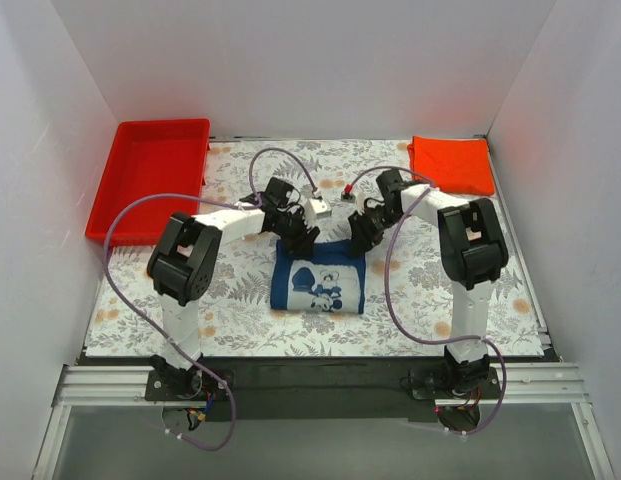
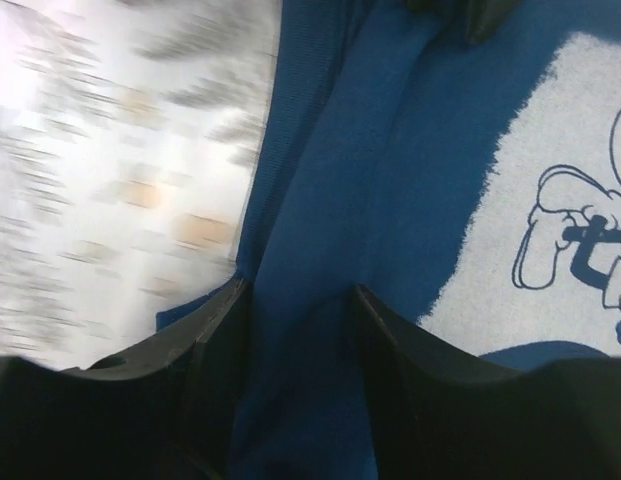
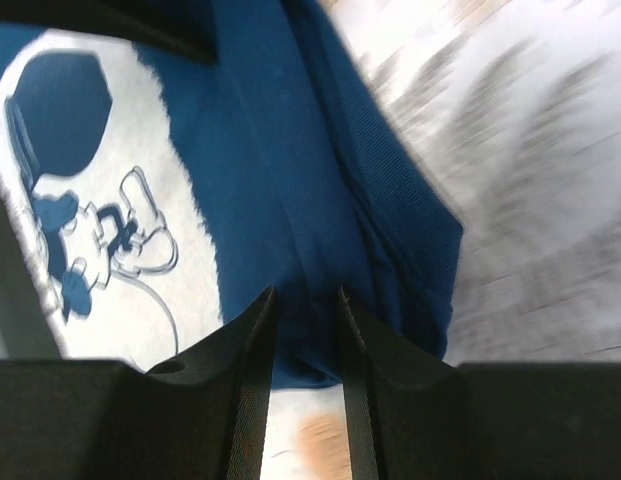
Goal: Fold and stack the t-shirts
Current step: Fold the tshirt
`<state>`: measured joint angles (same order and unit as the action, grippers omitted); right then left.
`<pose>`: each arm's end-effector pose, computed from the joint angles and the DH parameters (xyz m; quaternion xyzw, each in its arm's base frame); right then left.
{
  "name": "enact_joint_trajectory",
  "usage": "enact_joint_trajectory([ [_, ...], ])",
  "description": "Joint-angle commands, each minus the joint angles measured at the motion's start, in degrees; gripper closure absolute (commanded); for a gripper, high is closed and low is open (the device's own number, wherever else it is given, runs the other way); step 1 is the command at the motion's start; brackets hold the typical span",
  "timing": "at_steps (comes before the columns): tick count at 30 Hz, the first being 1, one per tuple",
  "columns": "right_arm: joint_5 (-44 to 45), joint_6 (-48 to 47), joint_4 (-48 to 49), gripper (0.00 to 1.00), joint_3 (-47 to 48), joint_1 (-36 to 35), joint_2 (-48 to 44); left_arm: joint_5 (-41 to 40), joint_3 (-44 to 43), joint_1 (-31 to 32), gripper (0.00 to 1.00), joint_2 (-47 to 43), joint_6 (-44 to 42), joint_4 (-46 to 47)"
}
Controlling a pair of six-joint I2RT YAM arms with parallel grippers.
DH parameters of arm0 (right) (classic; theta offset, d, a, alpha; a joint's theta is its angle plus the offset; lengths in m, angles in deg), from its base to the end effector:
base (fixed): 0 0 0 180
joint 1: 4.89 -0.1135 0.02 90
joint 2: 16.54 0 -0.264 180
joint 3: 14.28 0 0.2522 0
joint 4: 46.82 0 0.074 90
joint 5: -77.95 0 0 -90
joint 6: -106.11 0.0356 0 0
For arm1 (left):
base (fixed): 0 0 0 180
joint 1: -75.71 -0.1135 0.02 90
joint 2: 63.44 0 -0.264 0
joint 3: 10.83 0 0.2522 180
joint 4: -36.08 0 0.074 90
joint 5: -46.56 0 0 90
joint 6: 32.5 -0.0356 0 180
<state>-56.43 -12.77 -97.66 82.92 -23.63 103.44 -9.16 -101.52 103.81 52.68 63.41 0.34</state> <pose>0.3826 0.1561 0.1491 -0.4192 0.8168 0.3607 0.1644 0.3556 -0.2126 0.1516 0.2501 0.8941 -0.3425 0.1440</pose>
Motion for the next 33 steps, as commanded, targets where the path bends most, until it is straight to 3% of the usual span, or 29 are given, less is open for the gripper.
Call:
enact_joint_trajectory([
  [1,-0.7,-2.1,-1.2,0.62,-9.1,-1.7,-8.6,3.7,8.3,2.3,0.57,-9.7,0.3,-2.5],
  [6,-8.4,-2.8,-3.9,0.50,-18.1,-2.2,-17.5,4.7,19.9,5.6,0.51,-23.4,-0.3,1.8],
  [10,-13.4,-0.4,-5.5,0.50,-17.1,-1.7,-21.7,4.6,24.5,5.7,0.49,-27.9,-1.8,6.0],
  [13,-14.5,0.8,-5.0,0.50,-12.3,-1.5,-19.2,4.7,25.4,5.7,0.48,-28.7,-2.6,8.3],
  [22,-14.4,4.0,-4.8,0.65,2.1,-1.4,-3.0,4.9,21.6,5.9,0.50,-21.8,-2.1,13.7],
  [33,-15.2,3.9,-4.8,0.73,6.8,-1.4,2.3,6.9,20.2,6.9,0.56,-15.1,-1.2,14.6],
])
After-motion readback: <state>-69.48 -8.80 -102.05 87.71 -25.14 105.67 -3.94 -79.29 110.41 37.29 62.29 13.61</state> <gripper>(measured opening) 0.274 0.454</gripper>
